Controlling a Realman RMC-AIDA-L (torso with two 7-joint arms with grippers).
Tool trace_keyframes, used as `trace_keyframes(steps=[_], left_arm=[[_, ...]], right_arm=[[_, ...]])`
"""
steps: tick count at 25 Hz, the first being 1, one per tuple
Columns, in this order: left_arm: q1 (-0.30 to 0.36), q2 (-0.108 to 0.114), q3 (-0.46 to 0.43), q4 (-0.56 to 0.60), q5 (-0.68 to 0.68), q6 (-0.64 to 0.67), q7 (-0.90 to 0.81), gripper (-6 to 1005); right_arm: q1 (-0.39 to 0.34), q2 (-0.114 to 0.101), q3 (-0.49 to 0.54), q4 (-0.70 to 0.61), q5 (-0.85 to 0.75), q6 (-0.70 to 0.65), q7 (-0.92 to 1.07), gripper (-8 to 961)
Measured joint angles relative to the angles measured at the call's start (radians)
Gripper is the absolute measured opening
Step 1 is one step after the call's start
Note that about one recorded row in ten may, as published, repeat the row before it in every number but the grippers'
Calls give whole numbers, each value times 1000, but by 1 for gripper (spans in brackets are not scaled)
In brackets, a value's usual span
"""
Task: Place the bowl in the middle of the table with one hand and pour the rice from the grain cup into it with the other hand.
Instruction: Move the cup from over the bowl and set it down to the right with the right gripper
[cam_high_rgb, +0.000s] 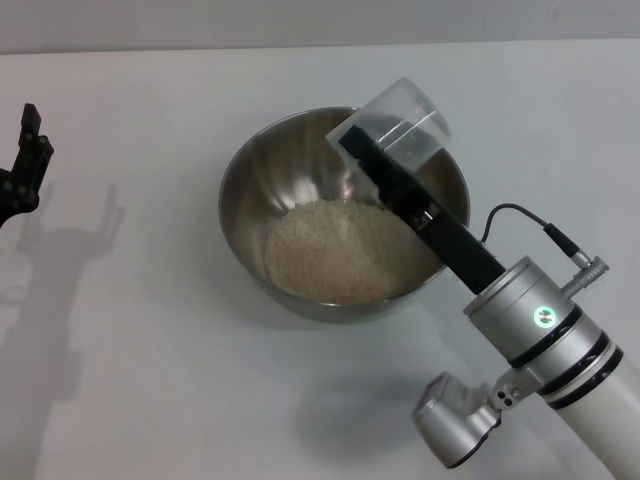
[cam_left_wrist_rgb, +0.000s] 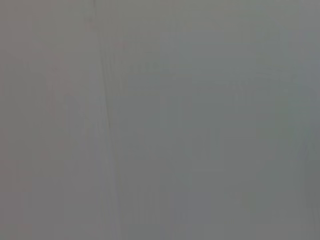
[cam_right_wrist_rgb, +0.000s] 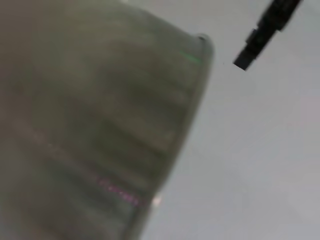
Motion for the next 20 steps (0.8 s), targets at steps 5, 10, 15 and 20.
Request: trace_keyframes(steps=[5,10,15,20], left_arm=[[-1,0,0,1,-1,0,0,789],[2,0,0,0,-1,0,0,789],[3,0,1,3,-1,0,0,789],[3,0,1,2,0,0,0,789]], right_arm=[[-5,0,5,0,1,-25,203,15],[-10,0,15,-4,2,-57,344,15],[-26,0,49,-2,3,-68,453,15],[-49,0,83,14,5,-102,616,15]])
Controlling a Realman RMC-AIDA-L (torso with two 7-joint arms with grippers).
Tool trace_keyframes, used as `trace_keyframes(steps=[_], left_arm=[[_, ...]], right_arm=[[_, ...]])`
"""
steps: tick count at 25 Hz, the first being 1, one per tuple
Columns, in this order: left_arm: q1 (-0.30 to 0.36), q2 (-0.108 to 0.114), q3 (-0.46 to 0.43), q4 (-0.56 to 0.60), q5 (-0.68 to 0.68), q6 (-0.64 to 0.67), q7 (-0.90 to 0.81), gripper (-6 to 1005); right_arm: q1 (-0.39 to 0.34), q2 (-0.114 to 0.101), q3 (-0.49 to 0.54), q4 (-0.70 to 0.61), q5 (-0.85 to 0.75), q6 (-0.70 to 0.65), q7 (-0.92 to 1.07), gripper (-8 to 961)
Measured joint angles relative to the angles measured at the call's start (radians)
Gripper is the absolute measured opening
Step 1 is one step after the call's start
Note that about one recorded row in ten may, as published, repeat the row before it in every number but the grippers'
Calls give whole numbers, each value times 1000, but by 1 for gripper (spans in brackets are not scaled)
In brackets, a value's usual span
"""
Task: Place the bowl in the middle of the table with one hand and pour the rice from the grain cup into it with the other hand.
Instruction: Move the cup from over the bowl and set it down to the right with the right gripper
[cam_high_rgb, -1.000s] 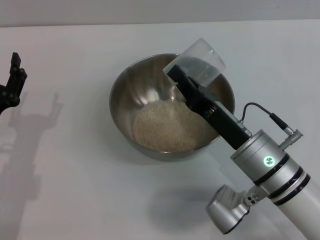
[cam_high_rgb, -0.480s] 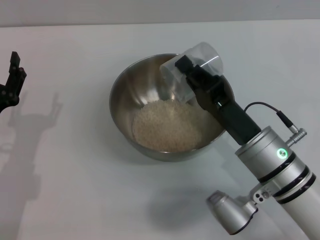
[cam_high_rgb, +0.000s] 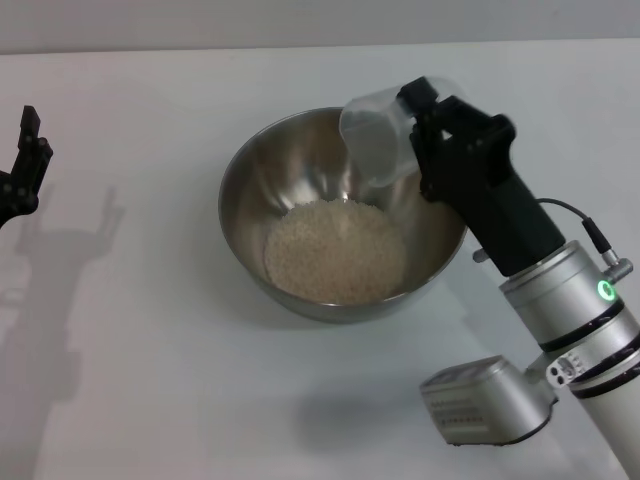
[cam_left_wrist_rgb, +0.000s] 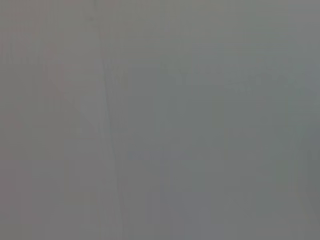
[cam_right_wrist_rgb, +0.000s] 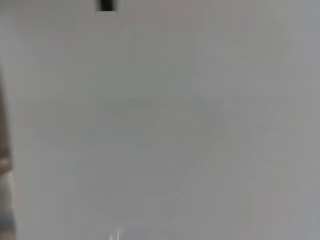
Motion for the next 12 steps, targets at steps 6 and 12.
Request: trace_keyframes(steps=[6,12], left_arm=[[3,0,0,-1,-1,7,0,789],[9,0,0,1,-11,13,0,789]], right_arm=[[-22,-2,27,15,7,-61,201,16],[-60,-7,72,-12,10,-211,640,16]])
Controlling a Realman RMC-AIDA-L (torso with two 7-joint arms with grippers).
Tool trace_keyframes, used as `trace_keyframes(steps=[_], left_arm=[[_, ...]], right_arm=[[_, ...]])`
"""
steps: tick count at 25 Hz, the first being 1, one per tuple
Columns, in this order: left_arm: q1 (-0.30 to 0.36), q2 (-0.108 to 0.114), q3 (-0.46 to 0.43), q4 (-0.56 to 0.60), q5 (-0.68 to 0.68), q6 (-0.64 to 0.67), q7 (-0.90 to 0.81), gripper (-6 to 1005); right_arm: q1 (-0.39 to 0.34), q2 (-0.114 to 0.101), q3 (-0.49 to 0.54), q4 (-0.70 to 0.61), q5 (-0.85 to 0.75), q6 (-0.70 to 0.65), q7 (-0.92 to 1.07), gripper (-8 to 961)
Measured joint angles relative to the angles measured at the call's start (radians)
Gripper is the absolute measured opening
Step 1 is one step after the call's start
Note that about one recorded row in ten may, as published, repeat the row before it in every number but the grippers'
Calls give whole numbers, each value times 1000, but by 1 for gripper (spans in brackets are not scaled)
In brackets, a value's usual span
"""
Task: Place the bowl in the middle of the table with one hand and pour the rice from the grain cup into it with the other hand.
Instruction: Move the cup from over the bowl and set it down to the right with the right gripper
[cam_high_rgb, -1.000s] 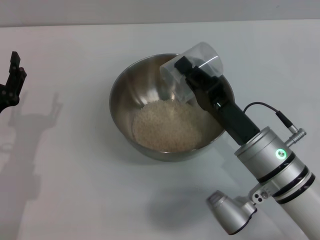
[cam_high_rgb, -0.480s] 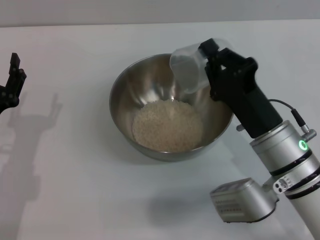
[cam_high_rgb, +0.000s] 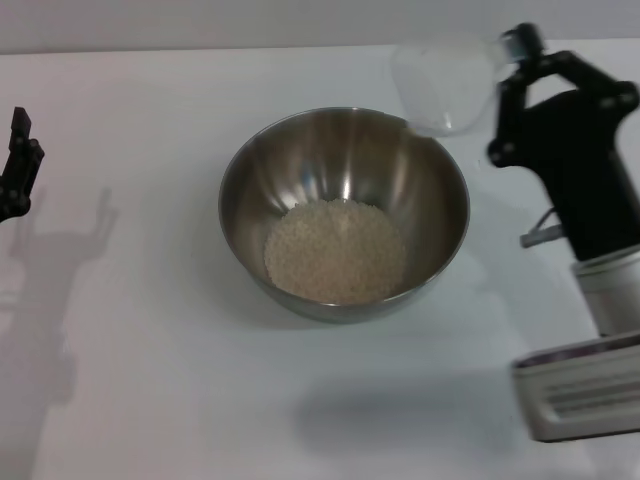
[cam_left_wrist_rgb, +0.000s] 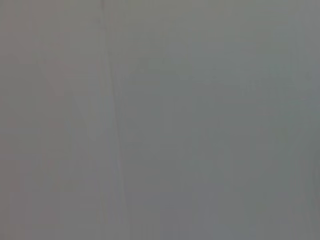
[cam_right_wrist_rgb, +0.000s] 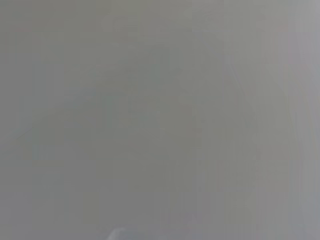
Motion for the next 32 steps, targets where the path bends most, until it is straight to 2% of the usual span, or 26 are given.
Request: trace_keyframes(steps=[2,7,12,13,18,21,28,32], left_arm=[[2,0,0,0,0,1,0,789],[3,0,0,2,-1,7,0,789],[4,0,0,3,-5,11,-7,788],[5,1,0,3,-7,12,-15,788],[10,1,-5,10,-17,16,-37,788],[11,2,-4,10,-17,18,-38,788],[-4,1,-2,18,-18,19,-38,788],[-8,1,-2,22,-18,16,-39,789]], right_arm=[[-8,0,10,-6,1,-20,59,16],[-47,-1,92,-80,3,-61,472,16],[-51,-1,130,-128,3,-67,626,16],[-53,0,166,-166,4,-75,720,15],[-69,-1,234,-239,5,-72,853,15],[-74,-1,243,-260,10,-54,864,16],[-73,-1,248,-329,79,98,996,15],[-70,-1,262,-333,81,156,1007,15]])
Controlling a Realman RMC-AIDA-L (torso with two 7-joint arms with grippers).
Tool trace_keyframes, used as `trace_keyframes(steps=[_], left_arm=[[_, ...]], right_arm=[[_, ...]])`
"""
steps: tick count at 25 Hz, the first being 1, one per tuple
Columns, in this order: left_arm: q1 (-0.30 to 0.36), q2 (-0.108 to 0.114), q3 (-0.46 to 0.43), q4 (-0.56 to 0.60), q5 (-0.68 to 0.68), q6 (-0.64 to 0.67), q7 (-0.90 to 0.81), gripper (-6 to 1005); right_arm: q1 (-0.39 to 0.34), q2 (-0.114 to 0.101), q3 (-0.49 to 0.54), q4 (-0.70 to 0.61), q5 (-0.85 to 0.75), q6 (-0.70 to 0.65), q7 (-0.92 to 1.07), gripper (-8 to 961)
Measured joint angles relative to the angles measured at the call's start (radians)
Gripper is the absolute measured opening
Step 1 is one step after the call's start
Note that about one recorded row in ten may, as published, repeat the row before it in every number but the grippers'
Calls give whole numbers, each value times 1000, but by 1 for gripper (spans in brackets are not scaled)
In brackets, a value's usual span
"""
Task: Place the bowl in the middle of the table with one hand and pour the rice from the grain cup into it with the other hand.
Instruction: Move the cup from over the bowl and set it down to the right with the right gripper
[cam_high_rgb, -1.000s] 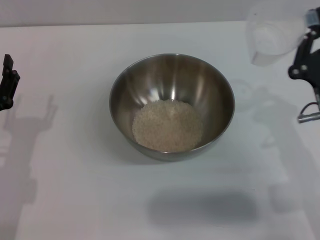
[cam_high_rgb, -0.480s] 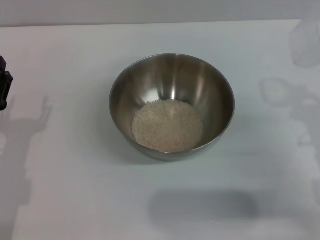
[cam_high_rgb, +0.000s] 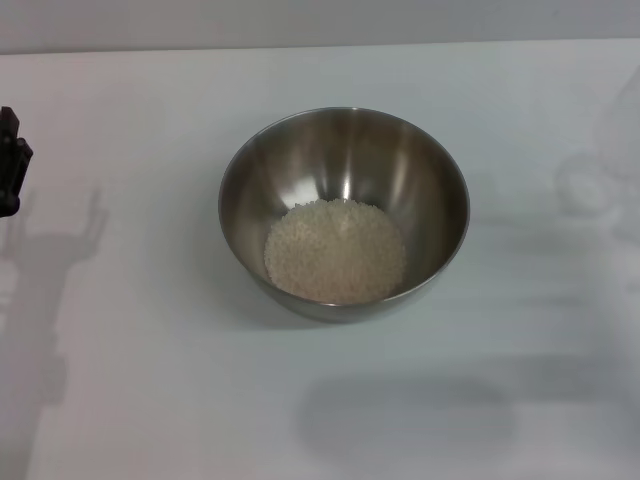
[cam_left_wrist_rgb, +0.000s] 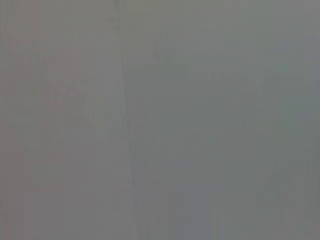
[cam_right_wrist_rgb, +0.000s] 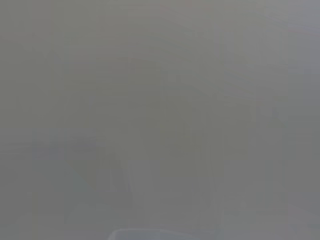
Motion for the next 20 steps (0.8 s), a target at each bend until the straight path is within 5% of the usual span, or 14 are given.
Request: trace_keyframes(steps=[20], left_arm=[[-11,-1,6,3,-8,-3,-6,790]], right_arm=[[131,1,-92,-44,-11,296,-76,16]])
